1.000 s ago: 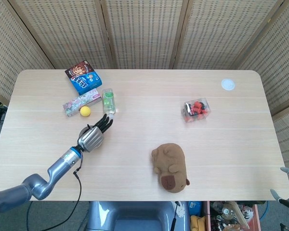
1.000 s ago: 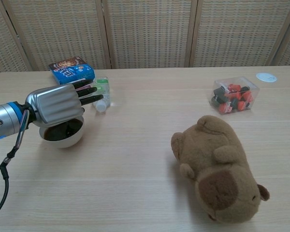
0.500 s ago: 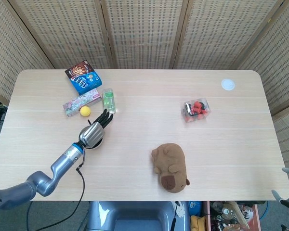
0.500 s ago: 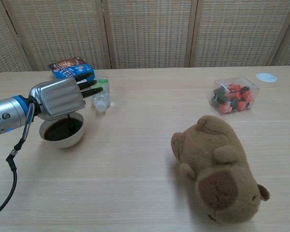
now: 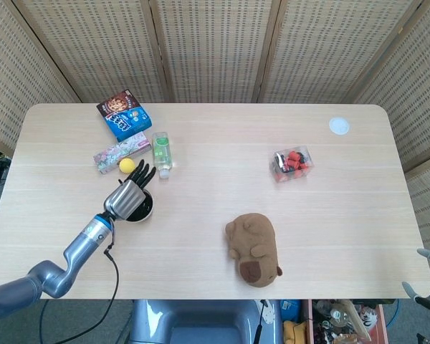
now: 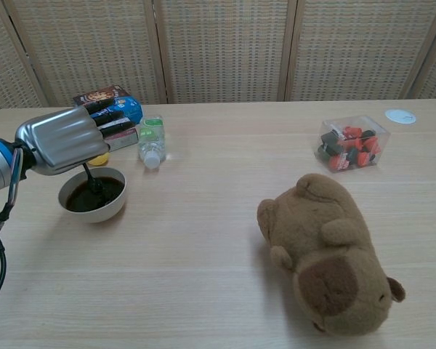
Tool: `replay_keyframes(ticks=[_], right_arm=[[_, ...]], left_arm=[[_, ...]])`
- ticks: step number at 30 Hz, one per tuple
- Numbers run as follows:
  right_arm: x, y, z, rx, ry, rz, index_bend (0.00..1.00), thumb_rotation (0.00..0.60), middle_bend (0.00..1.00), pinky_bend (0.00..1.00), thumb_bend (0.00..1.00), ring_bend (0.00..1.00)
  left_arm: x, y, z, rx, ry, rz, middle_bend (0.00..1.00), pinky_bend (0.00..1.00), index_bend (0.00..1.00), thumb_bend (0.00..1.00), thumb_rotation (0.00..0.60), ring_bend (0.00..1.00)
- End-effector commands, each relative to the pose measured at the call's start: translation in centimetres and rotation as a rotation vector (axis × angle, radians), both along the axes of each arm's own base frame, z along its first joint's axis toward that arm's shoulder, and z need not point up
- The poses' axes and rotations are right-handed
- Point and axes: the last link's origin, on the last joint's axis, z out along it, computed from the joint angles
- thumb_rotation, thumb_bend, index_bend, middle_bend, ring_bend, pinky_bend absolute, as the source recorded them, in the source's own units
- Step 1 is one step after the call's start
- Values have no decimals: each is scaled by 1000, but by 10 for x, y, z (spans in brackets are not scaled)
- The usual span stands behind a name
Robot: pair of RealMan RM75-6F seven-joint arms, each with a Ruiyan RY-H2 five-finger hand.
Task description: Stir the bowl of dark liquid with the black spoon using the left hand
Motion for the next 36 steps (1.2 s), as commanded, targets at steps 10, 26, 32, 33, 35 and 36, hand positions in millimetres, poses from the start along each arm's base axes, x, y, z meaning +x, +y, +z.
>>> replay_keyframes(ticks=[10, 26, 32, 33, 35, 36], right_arm=[[0, 1, 0, 0, -1, -3, 328, 600, 206, 212, 299, 92], [-2, 1, 0, 0, 0, -11, 328, 600, 206, 212, 299, 92], [-2, 0, 0, 1, 0, -9, 328, 600, 209, 212, 299, 92], [-2, 0, 0, 1, -1, -9, 328, 600, 209, 212, 300, 92], [-2, 0, 0, 0, -1, -8, 328, 600, 209, 212, 299, 92], [-2, 0, 0, -1, -2, -8, 328, 600, 209, 212, 299, 92]], left_arm=[[1, -3, 2, 3, -33, 18, 1, 0, 620, 440, 600, 0], [-2, -5, -11, -11, 11, 19, 0, 0, 512, 440, 600, 0], [-4, -7, -11, -11, 2, 33, 0, 0, 361, 440, 600, 0], [-4, -7, -11, -11, 1, 34, 0, 0, 333, 440, 600, 0], [-3, -7, -9, -3, -8, 35, 0, 0, 276, 440, 600, 0], [-2, -7, -8, -1, -14, 37, 0, 0, 245, 439, 600, 0]])
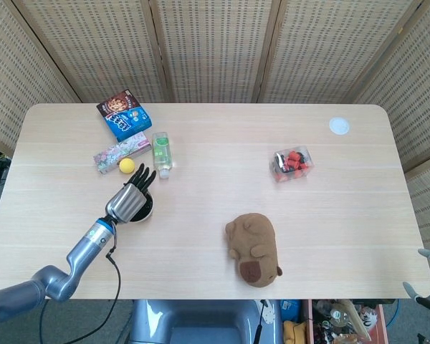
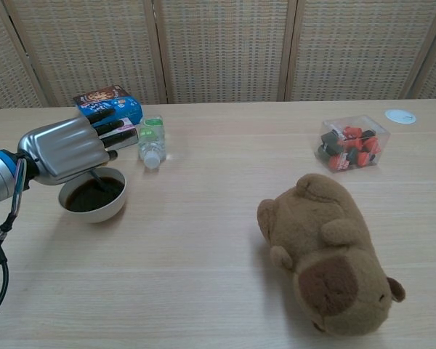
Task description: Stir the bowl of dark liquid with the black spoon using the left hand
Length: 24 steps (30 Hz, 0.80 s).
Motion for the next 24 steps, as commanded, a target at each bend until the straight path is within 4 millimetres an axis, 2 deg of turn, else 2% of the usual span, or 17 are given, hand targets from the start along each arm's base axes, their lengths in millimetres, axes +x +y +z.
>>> replay_keyframes(ticks=[1, 7, 10, 19, 24], right_arm=[[0, 0, 0, -1, -1, 1, 328, 600, 209, 212, 299, 92], [1, -2, 0, -2, 0, 9, 328, 600, 209, 212, 299, 92], [2, -5, 2, -3, 5, 18, 328, 600, 209, 212, 299, 92], [8, -16, 3, 7, 16, 48, 328, 600, 209, 212, 299, 92], [12, -23, 3, 17, 24, 66, 328, 600, 209, 212, 299, 92]], left_arm=[[2, 1, 4, 14, -30, 12, 0, 0, 218, 439, 600, 0], [4, 2, 19, 41, -115, 46, 0, 0, 170, 437, 600, 0], [2, -2, 38, 63, -202, 83, 0, 0, 143, 437, 600, 0], [-11, -29, 77, 86, -421, 197, 0, 0, 54, 437, 600, 0], [-25, -48, 93, 108, -531, 251, 0, 0, 32, 436, 600, 0]])
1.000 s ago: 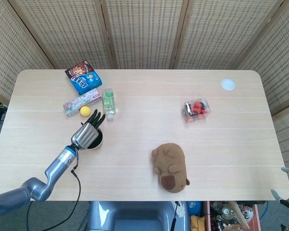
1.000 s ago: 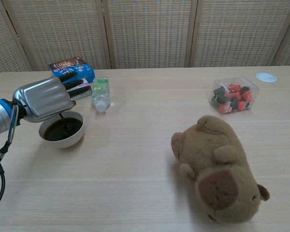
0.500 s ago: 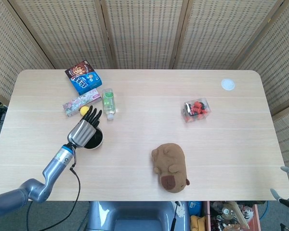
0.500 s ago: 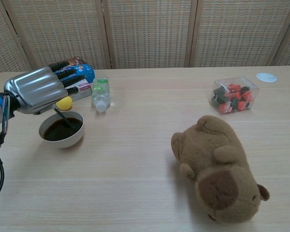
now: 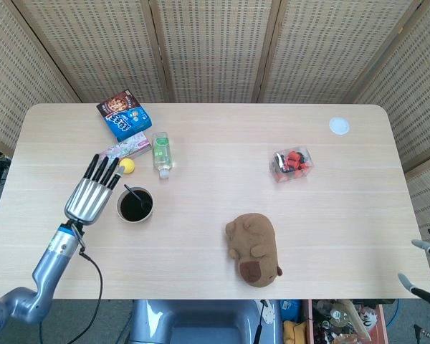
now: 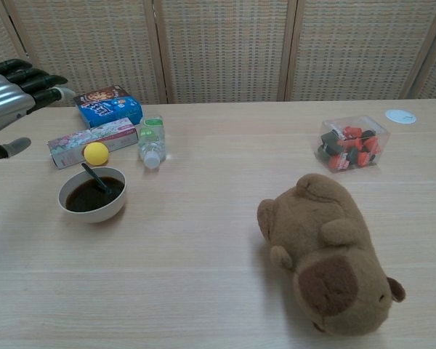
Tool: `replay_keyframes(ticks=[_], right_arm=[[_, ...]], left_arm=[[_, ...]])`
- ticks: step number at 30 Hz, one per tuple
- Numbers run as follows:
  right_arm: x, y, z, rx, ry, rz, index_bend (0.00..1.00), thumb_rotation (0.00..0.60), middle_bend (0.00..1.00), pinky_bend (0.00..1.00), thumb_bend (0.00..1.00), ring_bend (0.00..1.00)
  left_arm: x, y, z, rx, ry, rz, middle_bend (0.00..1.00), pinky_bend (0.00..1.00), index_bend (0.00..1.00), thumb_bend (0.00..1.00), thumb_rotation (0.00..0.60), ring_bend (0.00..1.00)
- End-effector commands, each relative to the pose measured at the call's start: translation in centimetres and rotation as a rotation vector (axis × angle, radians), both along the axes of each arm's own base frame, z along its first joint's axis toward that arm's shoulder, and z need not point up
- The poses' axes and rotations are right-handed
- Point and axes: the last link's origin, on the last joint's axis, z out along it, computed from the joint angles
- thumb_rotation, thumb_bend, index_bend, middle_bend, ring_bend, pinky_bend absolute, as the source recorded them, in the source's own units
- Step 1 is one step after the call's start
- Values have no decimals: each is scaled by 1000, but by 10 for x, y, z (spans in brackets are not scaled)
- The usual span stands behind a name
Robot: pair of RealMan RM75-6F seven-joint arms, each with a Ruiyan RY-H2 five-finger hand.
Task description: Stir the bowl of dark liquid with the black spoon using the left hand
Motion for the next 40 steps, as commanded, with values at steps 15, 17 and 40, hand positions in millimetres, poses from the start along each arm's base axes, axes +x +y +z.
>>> replay_keyframes(ticks=[15, 17, 40], right_arm=[[13, -11, -1, 29, 23, 50, 328, 600, 209, 212, 299, 92], [16, -12, -2, 32, 21, 59, 328, 600, 209, 212, 299, 93], [46, -14, -17, 125, 36, 170, 328, 600, 209, 212, 299, 93]], left_arm=[[-52, -79, 46, 104, -500, 199, 0, 0, 0, 421, 600, 0], [-56, -95, 49, 120, -573, 205, 0, 0, 0, 420, 600, 0], [-74, -190, 52, 153, -682, 215, 0, 0, 0, 417, 600, 0]])
